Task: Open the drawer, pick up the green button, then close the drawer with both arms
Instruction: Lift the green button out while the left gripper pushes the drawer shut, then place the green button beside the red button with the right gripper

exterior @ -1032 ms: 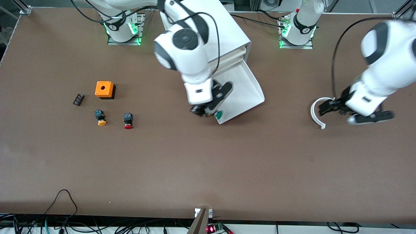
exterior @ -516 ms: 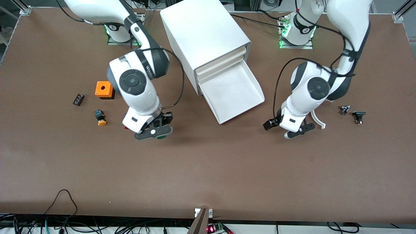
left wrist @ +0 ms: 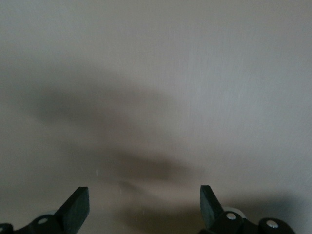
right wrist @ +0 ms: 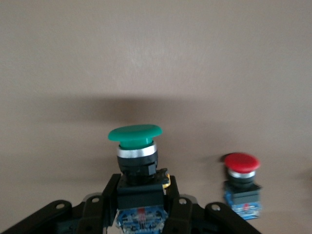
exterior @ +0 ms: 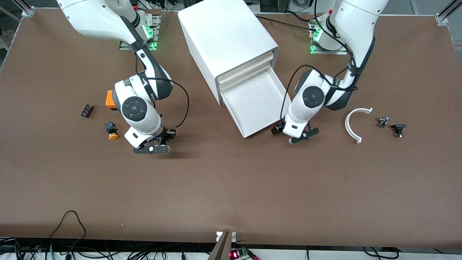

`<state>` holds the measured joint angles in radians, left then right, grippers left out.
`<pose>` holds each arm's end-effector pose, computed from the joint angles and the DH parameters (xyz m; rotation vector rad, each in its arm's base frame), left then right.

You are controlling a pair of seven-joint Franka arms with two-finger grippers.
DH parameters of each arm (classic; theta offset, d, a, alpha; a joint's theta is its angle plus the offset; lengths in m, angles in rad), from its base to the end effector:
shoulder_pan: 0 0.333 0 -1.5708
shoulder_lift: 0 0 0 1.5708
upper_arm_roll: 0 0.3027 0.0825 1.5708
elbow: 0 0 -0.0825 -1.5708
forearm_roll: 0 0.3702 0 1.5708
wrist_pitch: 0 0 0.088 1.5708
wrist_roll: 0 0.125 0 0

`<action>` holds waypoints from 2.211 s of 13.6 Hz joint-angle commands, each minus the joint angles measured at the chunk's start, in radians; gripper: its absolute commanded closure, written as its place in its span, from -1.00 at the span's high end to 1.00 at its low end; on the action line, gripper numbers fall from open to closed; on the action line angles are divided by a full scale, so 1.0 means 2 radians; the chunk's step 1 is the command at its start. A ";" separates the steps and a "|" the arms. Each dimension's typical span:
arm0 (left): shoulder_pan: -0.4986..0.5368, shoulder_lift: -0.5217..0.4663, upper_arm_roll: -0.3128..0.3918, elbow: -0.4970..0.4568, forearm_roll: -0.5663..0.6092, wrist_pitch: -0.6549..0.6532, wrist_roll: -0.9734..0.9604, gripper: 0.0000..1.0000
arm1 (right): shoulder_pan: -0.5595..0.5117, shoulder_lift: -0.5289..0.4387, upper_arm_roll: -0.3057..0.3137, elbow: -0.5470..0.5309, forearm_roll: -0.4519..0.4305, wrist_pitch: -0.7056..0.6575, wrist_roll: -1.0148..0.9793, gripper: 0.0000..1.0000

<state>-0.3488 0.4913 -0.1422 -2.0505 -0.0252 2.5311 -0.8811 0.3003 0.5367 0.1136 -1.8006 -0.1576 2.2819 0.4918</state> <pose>0.5112 -0.2741 0.1788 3.0115 0.6532 -0.0872 0.5817 0.2450 0.2259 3.0672 0.0210 -0.0295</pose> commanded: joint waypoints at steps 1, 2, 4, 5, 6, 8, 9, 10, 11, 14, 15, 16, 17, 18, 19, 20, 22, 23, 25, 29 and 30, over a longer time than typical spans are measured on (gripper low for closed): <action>-0.014 -0.019 -0.015 -0.030 -0.005 0.008 -0.003 1.00 | -0.003 -0.029 0.007 -0.070 0.007 0.056 0.039 -0.64; -0.014 -0.019 -0.025 -0.031 -0.006 0.007 -0.003 1.00 | -0.003 -0.028 0.007 -0.084 0.007 0.073 0.047 -0.63; -0.014 -0.022 -0.057 -0.036 -0.005 -0.001 -0.002 1.00 | -0.004 -0.024 0.007 -0.107 0.007 0.103 0.065 -0.62; -0.013 -0.024 -0.073 -0.039 -0.005 -0.005 0.002 1.00 | -0.003 -0.024 0.007 -0.120 0.006 0.117 0.077 -0.56; -0.012 -0.028 -0.083 -0.042 -0.005 -0.014 0.003 1.00 | -0.003 -0.024 0.007 -0.128 0.006 0.124 0.084 -0.39; -0.012 -0.028 -0.101 -0.045 -0.005 -0.027 0.004 1.00 | -0.003 -0.026 0.007 -0.128 0.007 0.112 0.087 0.49; -0.012 -0.028 -0.103 -0.045 -0.005 -0.027 0.005 1.00 | -0.003 -0.028 0.007 -0.123 0.006 0.099 0.082 0.99; -0.012 -0.028 -0.106 -0.046 -0.005 -0.028 0.006 1.00 | -0.003 -0.033 0.007 -0.118 0.006 0.089 0.081 1.00; -0.012 -0.029 -0.108 -0.047 -0.005 -0.030 0.005 1.00 | -0.004 -0.040 0.007 -0.111 0.006 0.076 0.079 1.00; -0.010 -0.025 -0.131 -0.049 -0.005 -0.056 0.006 1.00 | -0.004 -0.063 0.007 -0.055 0.007 0.006 0.077 1.00; -0.009 -0.026 -0.134 -0.049 -0.005 -0.058 0.005 1.00 | -0.005 -0.067 0.007 -0.026 0.007 -0.028 0.077 1.00; -0.008 -0.028 -0.134 -0.048 -0.006 -0.070 0.005 1.00 | -0.004 -0.068 0.007 0.005 0.007 -0.061 0.077 1.00; -0.007 -0.027 -0.136 -0.048 -0.006 -0.080 0.006 1.00 | -0.004 -0.069 0.007 0.039 0.007 -0.097 0.077 1.00; -0.007 -0.027 -0.136 -0.047 -0.012 -0.082 0.006 1.00 | -0.006 -0.068 0.006 0.074 0.007 -0.134 0.077 1.00; -0.005 -0.027 -0.137 -0.046 -0.017 -0.083 0.006 1.00 | -0.007 -0.066 0.005 0.113 0.007 -0.178 0.077 1.00; -0.001 -0.028 -0.136 -0.045 -0.019 -0.083 0.006 1.00 | -0.008 -0.063 0.005 0.154 0.006 -0.217 0.074 1.00; 0.021 -0.037 -0.136 -0.042 -0.019 -0.083 0.006 1.00 | -0.012 -0.061 0.000 0.196 0.004 -0.253 0.072 1.00; 0.033 -0.044 -0.136 -0.040 -0.019 -0.083 0.006 1.00 | -0.019 -0.064 0.000 0.214 0.005 -0.266 0.072 1.00; 0.083 -0.060 -0.136 -0.021 -0.019 -0.079 0.006 1.00 | -0.036 -0.070 -0.002 0.245 0.006 -0.301 0.069 1.00; 0.193 -0.116 -0.137 0.019 -0.020 -0.088 0.005 1.00 | -0.066 -0.115 0.002 0.253 0.007 -0.346 0.023 1.00; 0.216 -0.131 -0.137 0.036 -0.020 -0.111 0.006 1.00 | -0.070 -0.124 0.002 0.245 0.007 -0.348 0.023 1.00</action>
<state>0.0072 0.3094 -0.4031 -2.0088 -0.0425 2.3794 -0.8778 0.1846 0.3322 0.1035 -1.2924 -0.1575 1.6117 0.5600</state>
